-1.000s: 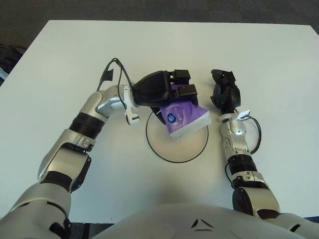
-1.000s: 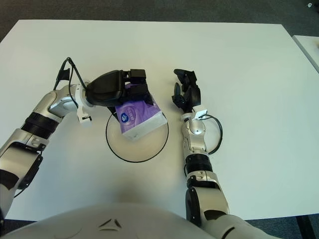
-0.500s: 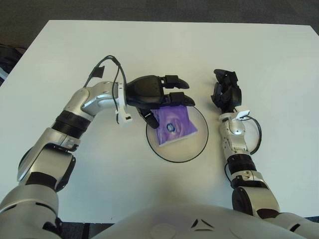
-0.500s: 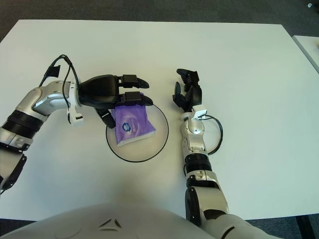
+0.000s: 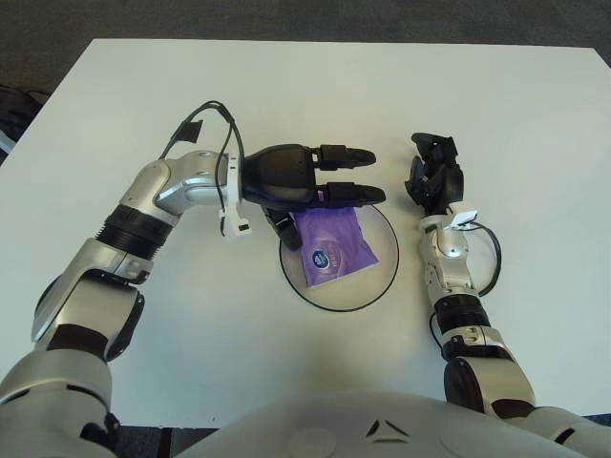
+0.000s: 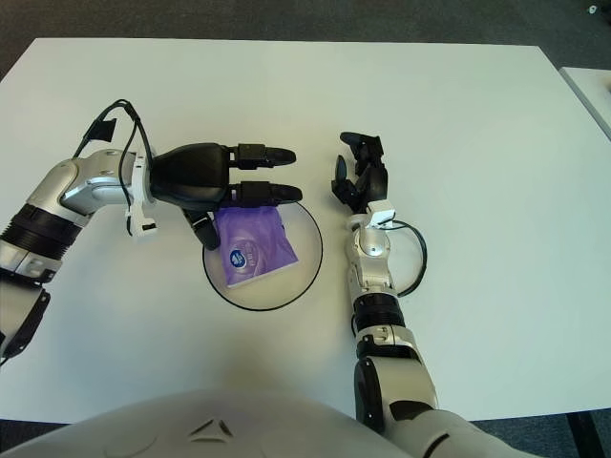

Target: Put the tissue paper into the plate.

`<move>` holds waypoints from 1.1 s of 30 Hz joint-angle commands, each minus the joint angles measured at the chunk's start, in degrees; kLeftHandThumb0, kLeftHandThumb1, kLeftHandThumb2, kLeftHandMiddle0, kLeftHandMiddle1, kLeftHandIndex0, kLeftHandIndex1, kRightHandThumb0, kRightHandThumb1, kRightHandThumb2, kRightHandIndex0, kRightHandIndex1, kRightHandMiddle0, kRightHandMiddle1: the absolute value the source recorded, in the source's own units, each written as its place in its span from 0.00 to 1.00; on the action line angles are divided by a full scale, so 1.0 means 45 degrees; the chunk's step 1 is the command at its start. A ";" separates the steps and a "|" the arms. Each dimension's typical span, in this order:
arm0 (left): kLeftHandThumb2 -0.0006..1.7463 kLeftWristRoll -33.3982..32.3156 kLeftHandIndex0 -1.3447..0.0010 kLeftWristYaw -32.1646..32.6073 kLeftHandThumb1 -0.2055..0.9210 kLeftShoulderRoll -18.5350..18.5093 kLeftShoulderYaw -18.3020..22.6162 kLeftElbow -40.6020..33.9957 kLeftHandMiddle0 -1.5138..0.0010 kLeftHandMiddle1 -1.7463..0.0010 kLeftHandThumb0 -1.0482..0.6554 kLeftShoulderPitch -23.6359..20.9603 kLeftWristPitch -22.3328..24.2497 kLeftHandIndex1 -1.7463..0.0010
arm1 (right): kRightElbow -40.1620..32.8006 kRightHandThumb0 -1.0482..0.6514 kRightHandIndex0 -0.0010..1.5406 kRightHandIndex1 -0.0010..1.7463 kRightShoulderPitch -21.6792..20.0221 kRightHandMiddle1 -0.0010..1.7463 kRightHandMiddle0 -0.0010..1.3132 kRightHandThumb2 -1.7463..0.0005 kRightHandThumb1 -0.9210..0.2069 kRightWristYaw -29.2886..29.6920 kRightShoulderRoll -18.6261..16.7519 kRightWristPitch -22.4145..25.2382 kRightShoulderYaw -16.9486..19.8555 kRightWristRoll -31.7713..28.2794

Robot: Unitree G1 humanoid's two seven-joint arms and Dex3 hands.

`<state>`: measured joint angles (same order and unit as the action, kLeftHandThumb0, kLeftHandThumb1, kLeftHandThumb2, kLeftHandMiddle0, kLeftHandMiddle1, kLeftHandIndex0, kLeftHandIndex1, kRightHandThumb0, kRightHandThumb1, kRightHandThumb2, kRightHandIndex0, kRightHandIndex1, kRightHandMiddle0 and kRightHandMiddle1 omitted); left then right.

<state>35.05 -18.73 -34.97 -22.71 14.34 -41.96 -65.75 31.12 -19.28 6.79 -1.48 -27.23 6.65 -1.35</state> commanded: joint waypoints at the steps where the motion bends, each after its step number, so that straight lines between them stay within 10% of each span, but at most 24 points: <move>1: 0.14 -0.0281 1.00 -0.0630 1.00 -0.0339 -0.0299 0.0177 1.00 1.00 0.02 -0.0401 -0.0026 1.00 | 0.1855 0.29 0.24 0.30 0.1580 0.70 0.20 0.61 0.11 0.0156 -0.0421 0.1301 -0.0122 0.0089; 16: 0.10 -0.0407 1.00 -0.0961 1.00 -0.0392 -0.0140 0.1136 1.00 1.00 0.00 -0.0927 -0.0002 1.00 | 0.1615 0.31 0.25 0.30 0.1673 0.69 0.20 0.58 0.15 -0.0550 -0.0571 0.1489 -0.0107 -0.0441; 33: 0.51 -0.4413 1.00 -0.1459 1.00 0.0664 0.1252 0.7194 1.00 1.00 0.04 -0.1338 0.2422 1.00 | 0.2370 0.30 0.22 0.33 0.1573 0.64 0.12 0.60 0.04 -0.1496 -0.0463 0.0993 0.0067 -0.0761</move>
<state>19.86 -23.99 -34.15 -19.52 40.94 -47.14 -57.57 31.87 -19.72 0.95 -1.39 -27.48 6.80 -3.34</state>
